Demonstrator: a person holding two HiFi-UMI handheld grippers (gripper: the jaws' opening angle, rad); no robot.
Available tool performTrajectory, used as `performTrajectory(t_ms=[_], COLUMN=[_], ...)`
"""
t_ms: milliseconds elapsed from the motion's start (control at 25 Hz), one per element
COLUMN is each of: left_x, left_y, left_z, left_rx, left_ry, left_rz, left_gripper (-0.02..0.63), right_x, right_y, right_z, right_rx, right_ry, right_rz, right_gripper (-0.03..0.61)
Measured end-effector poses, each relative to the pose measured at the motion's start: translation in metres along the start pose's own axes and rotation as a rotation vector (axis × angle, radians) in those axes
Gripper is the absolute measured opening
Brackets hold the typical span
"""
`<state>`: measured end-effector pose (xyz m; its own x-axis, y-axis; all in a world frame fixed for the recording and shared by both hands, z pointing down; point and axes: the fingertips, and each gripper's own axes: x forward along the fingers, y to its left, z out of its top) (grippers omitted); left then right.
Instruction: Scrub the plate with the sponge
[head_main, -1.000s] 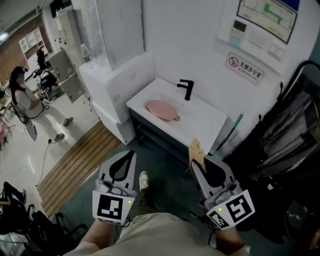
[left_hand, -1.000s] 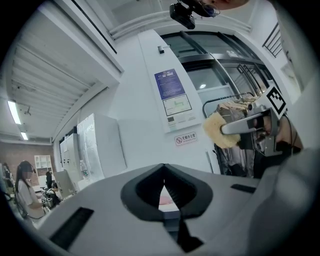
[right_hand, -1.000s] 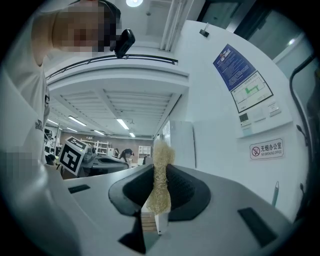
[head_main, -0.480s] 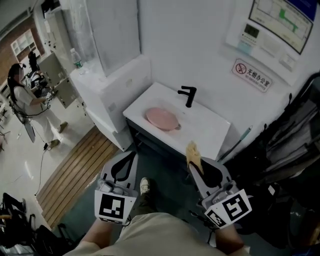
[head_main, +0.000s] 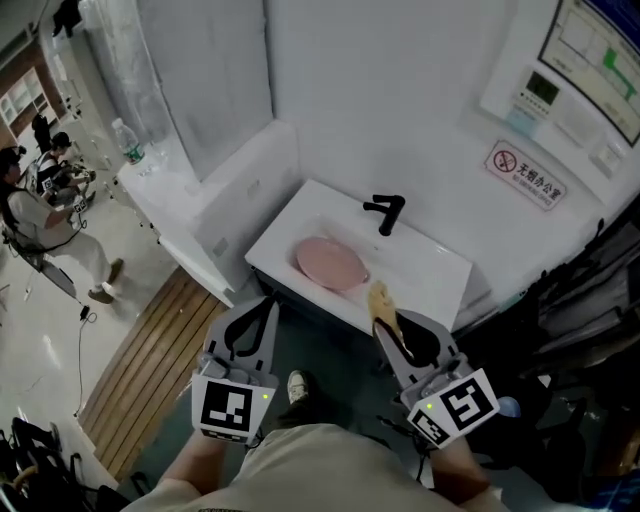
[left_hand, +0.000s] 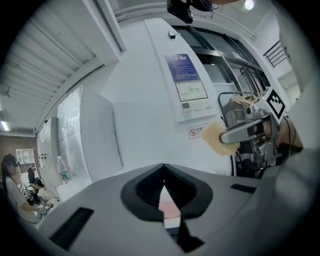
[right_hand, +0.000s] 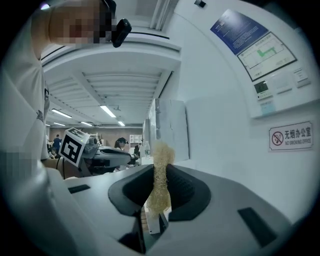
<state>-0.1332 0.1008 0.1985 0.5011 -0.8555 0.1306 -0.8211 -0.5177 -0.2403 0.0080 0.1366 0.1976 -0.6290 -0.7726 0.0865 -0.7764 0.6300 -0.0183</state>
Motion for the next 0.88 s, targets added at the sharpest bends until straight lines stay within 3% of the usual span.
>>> performTrajectory(t_ms=[400, 880], left_x=[0.064, 0.113], left_y=[0.084, 0.098], left_z=[-0.017, -0.032], left_rx=[-0.012, -0.038], left_ry=[0.003, 0.051], left_rz=[-0.023, -0.016], left_gripper=[0.006, 0.006], right_x=[0.1, 0.138], right_y=[-0.034, -0.075], right_z=[0.003, -0.004], right_rx=[0.016, 0.041], right_ry=[0.035, 0.049], right_rz=[-0.03, 0.0], right_gripper=[0.078, 0.078])
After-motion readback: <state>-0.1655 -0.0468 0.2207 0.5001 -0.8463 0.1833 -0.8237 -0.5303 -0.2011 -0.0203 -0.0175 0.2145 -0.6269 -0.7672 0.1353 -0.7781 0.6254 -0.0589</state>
